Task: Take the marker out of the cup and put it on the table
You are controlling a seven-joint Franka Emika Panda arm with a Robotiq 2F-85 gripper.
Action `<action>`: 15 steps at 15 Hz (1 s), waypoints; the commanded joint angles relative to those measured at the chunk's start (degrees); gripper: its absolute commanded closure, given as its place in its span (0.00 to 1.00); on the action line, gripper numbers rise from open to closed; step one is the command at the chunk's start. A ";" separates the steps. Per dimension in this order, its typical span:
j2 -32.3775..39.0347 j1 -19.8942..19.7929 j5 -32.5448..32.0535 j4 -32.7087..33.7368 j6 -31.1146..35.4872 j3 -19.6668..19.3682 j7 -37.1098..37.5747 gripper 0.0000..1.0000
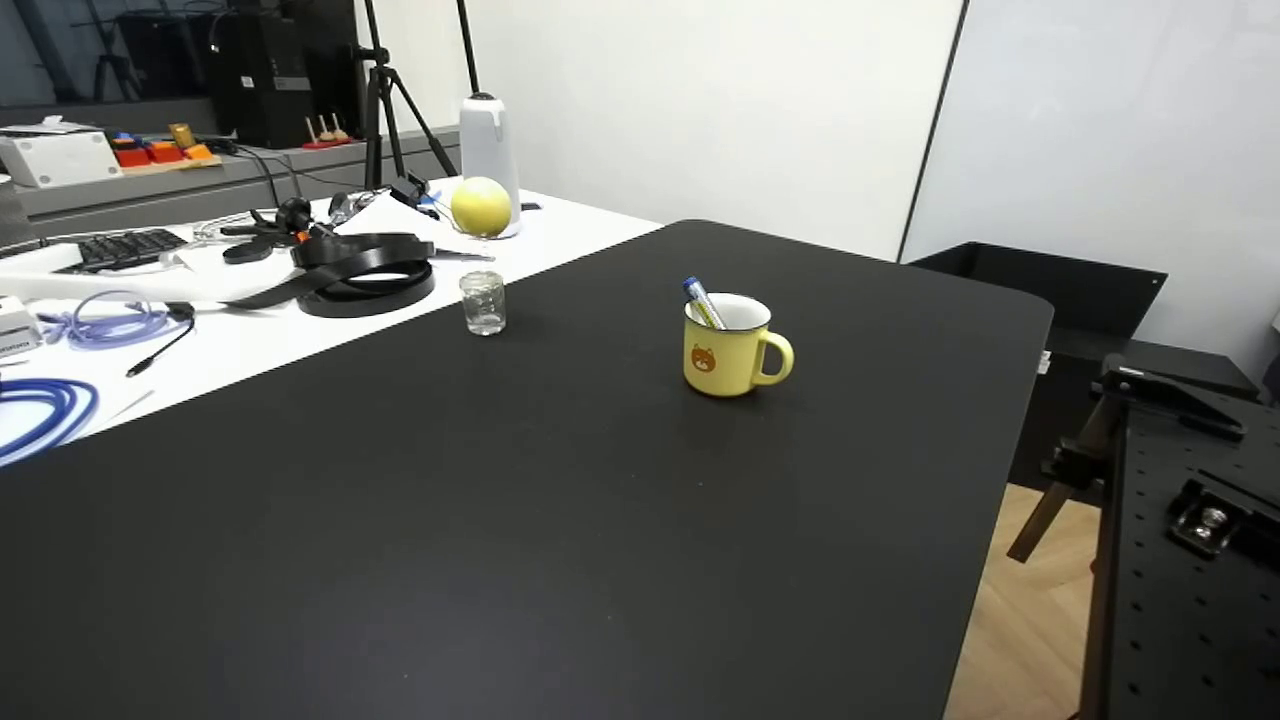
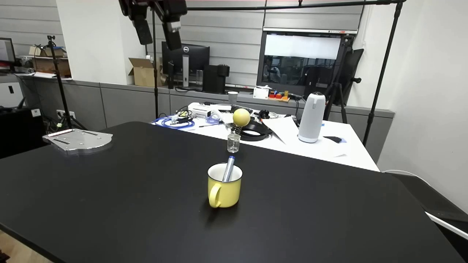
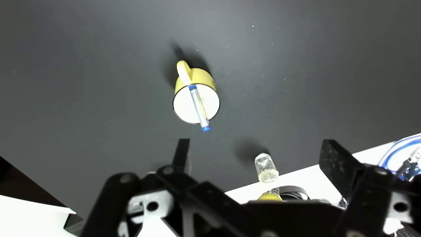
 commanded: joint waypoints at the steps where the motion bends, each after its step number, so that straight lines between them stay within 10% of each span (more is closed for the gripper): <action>1: 0.91 -0.40 -1.26 0.39 0.29 0.06 1.12 0.00; 15: 42.92 -0.41 -6.27 23.38 2.01 -10.96 -22.38 0.00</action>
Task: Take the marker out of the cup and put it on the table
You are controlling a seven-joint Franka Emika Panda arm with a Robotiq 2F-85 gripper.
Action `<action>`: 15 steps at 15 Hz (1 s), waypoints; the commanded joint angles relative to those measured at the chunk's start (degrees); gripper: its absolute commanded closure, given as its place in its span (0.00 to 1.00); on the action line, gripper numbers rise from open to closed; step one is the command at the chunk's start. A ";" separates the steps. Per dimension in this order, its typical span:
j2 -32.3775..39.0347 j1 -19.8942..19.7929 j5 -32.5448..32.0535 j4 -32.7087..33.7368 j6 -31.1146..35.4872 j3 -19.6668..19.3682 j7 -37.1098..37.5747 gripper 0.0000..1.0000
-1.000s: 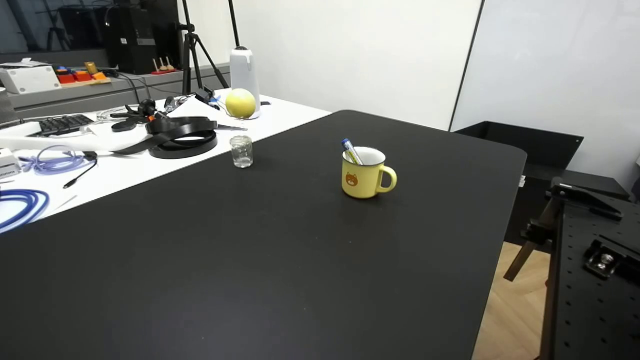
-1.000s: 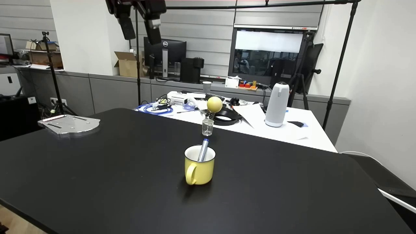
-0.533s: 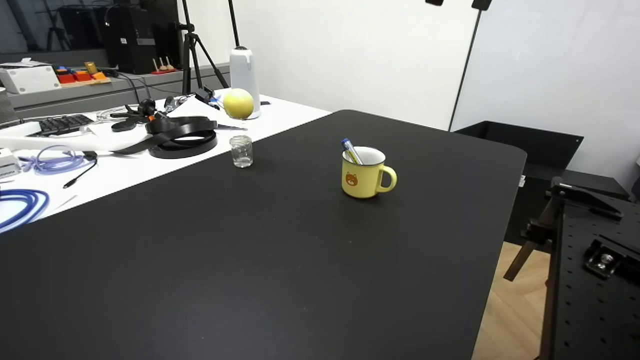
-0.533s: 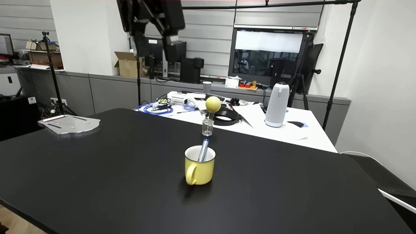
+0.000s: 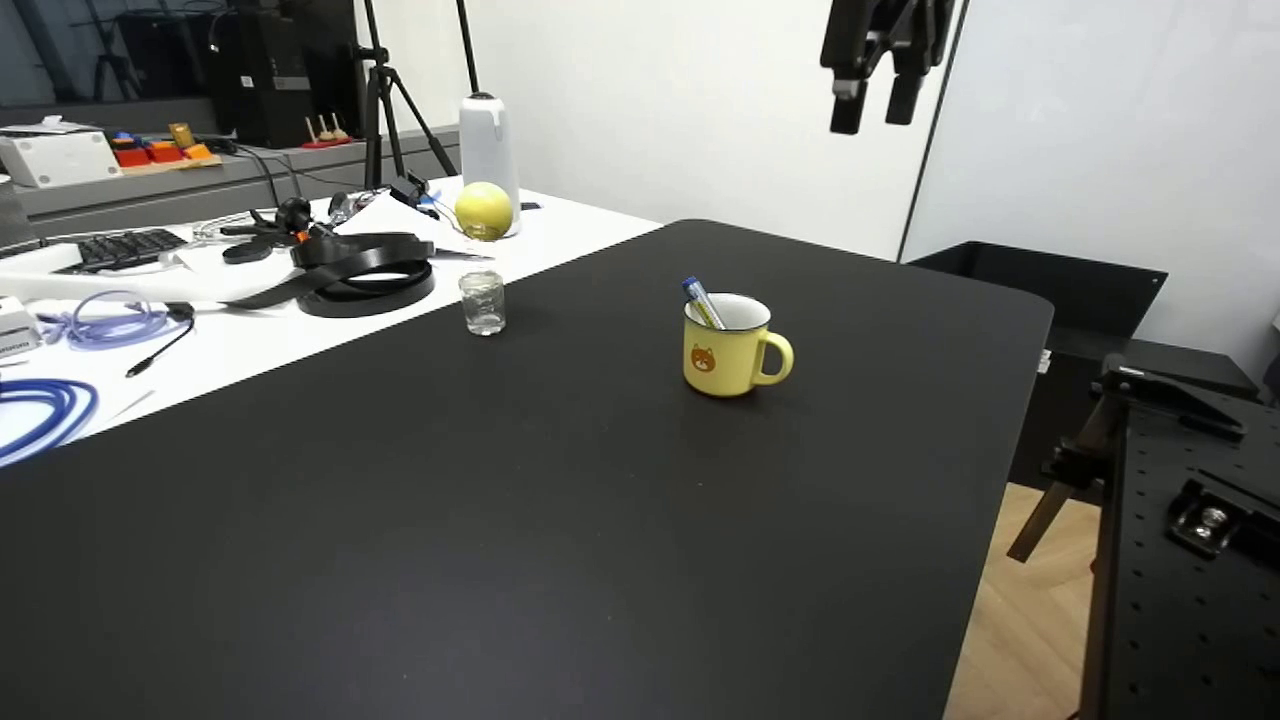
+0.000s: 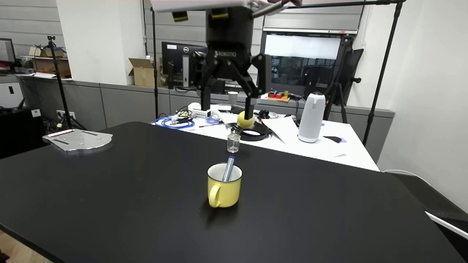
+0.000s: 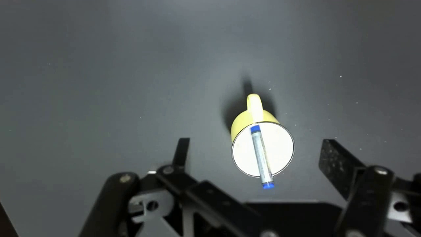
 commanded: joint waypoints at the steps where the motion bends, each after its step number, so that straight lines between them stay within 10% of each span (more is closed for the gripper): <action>1: 3.19 0.91 -0.07 2.20 1.00 -0.43 -0.47 0.00; 7: 6.03 1.54 0.36 3.46 2.46 -0.33 -2.48 0.00; 15: 25.99 4.06 -0.39 12.64 24.75 2.63 0.18 0.00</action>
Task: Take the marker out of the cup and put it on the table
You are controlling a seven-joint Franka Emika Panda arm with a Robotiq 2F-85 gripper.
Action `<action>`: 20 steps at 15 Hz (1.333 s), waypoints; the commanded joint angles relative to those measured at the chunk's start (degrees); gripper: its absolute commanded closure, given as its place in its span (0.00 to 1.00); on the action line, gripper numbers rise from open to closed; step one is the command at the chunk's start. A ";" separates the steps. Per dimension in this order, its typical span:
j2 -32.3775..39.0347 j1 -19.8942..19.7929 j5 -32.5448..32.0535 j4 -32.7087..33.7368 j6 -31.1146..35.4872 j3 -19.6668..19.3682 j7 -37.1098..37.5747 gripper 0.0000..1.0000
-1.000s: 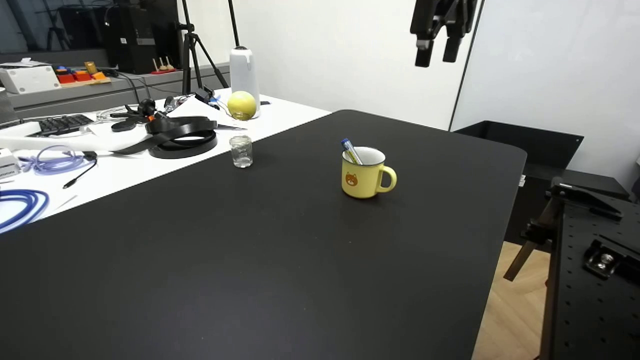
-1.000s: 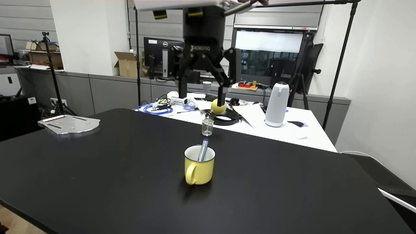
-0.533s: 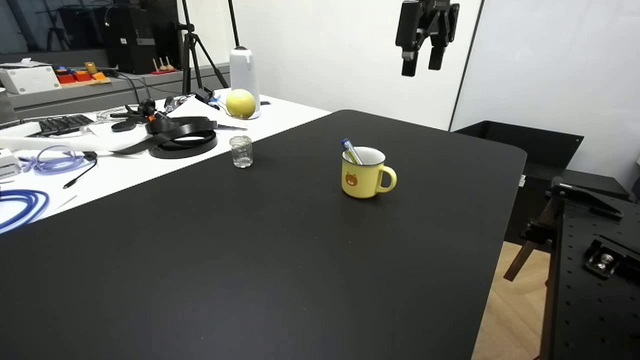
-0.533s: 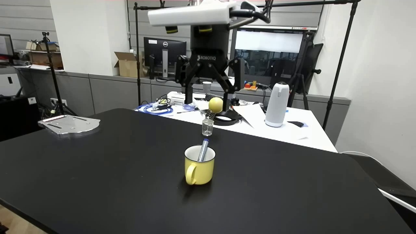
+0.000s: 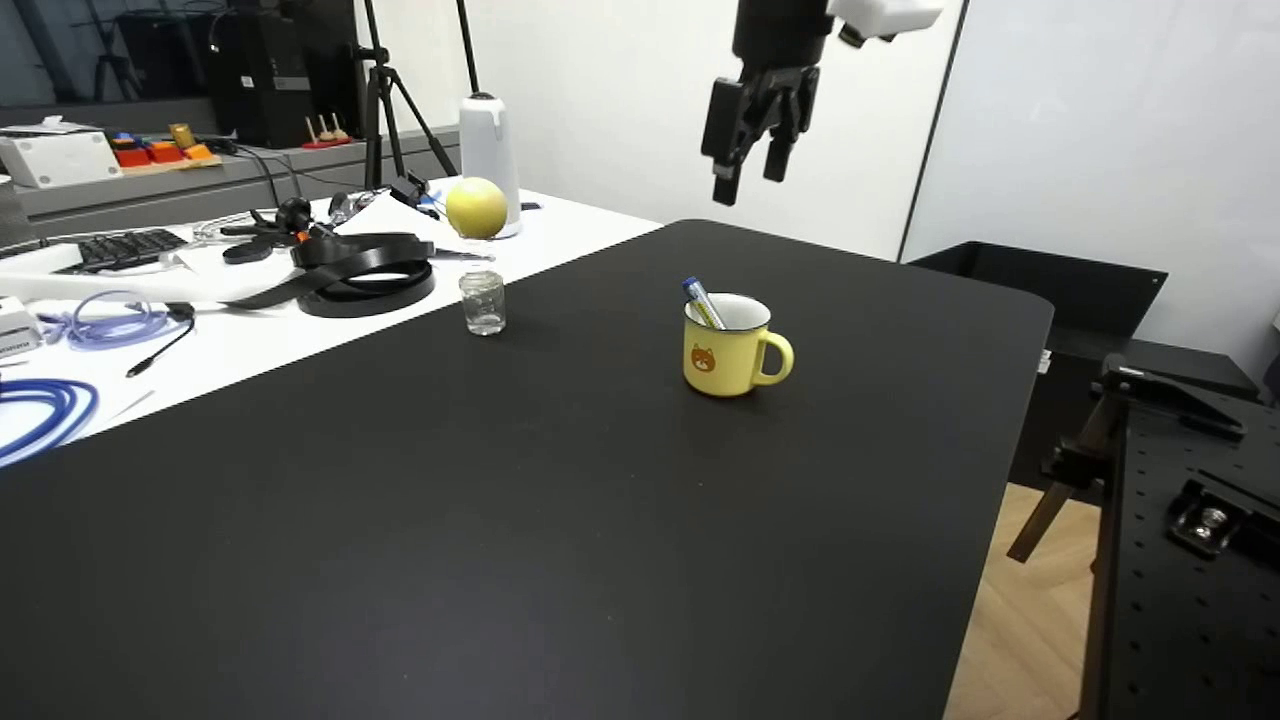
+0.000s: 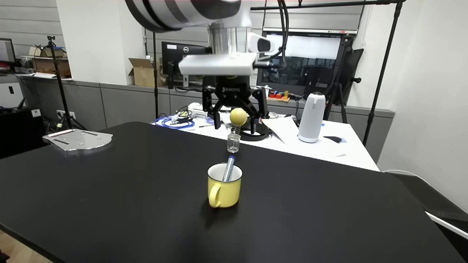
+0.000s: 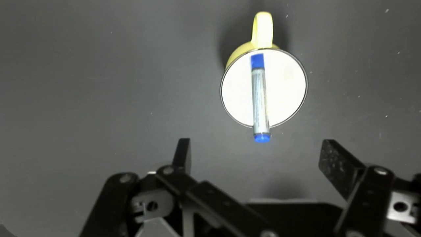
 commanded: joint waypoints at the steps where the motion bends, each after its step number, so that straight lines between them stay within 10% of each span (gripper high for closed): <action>1: 11.21 0.11 0.35 7.98 7.68 0.90 1.30 0.00; 8: 18.66 -4.57 8.81 13.73 9.01 9.69 -3.54 0.00; 20: 18.09 -6.17 10.39 12.16 1.95 9.63 -3.53 0.00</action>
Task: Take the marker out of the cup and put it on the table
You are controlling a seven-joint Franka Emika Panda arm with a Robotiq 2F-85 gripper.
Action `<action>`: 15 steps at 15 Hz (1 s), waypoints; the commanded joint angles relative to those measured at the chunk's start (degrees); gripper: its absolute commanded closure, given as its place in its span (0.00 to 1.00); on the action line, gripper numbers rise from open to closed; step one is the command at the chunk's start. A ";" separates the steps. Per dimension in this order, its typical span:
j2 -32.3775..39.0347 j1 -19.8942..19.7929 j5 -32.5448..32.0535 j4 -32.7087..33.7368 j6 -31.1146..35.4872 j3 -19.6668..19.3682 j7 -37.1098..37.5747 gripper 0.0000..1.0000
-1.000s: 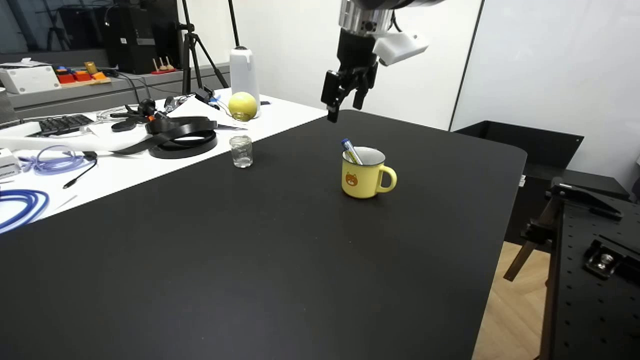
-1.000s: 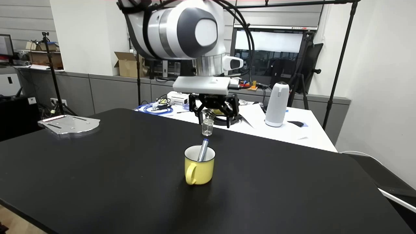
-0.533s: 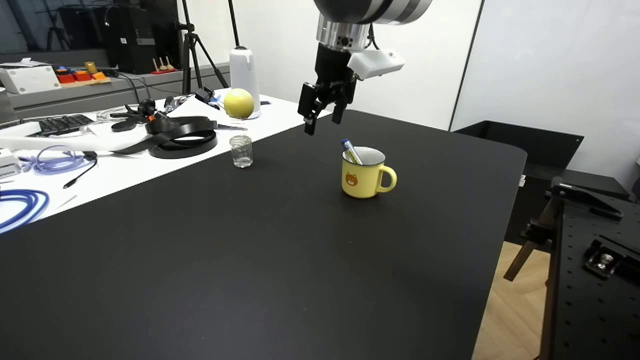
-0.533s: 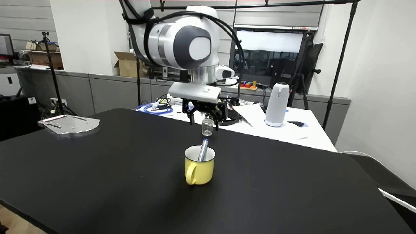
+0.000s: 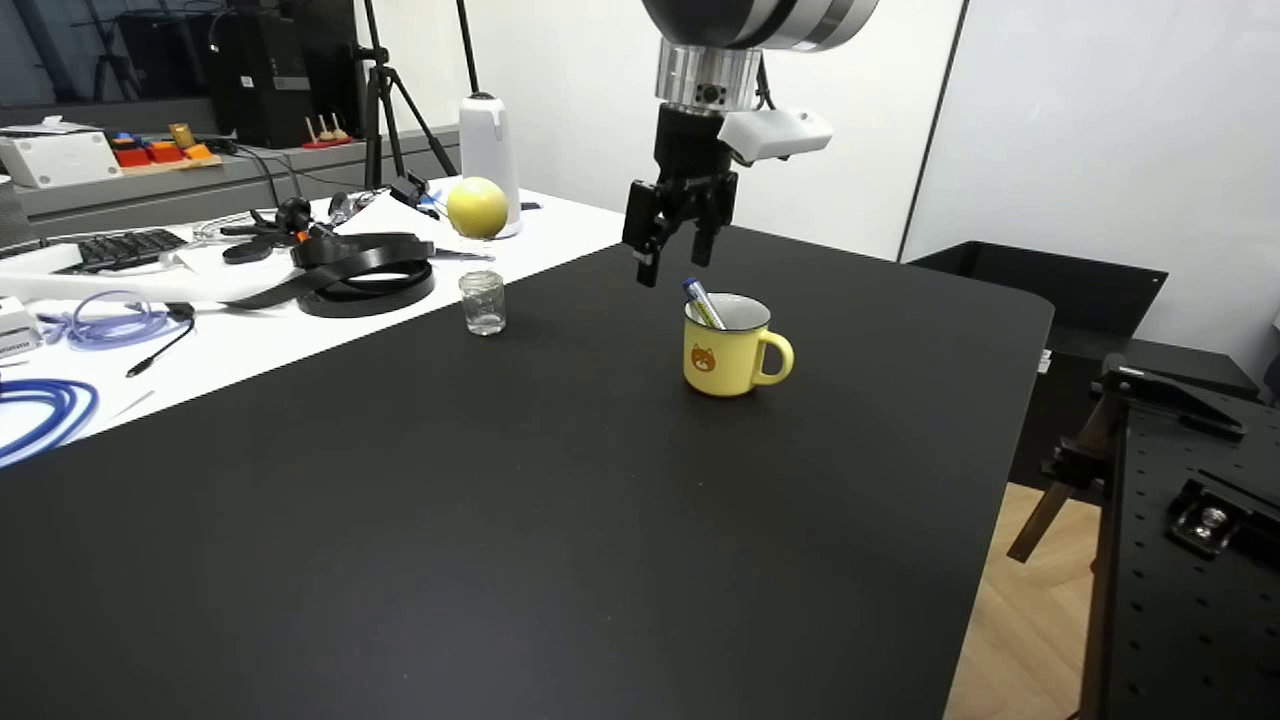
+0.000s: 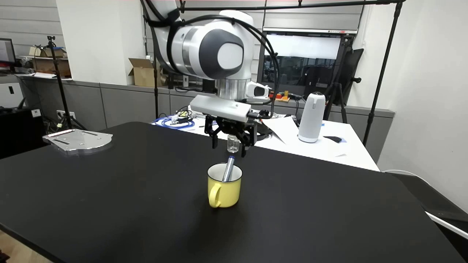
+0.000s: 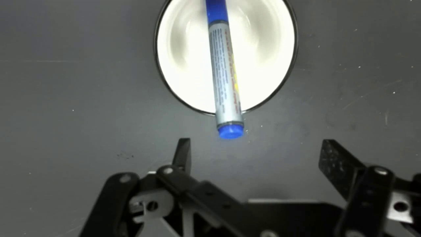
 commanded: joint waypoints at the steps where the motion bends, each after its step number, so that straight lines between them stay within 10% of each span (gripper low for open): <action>1: -0.26 -0.15 0.72 0.25 -1.71 -0.22 -0.31 0.00; 3: -0.09 0.01 0.56 0.55 -2.48 -0.25 -0.36 0.00; 4: -0.03 0.01 0.59 0.61 -2.65 -0.29 -0.36 0.25; 15: -0.66 -0.09 0.19 0.05 -4.16 -2.15 0.19 0.95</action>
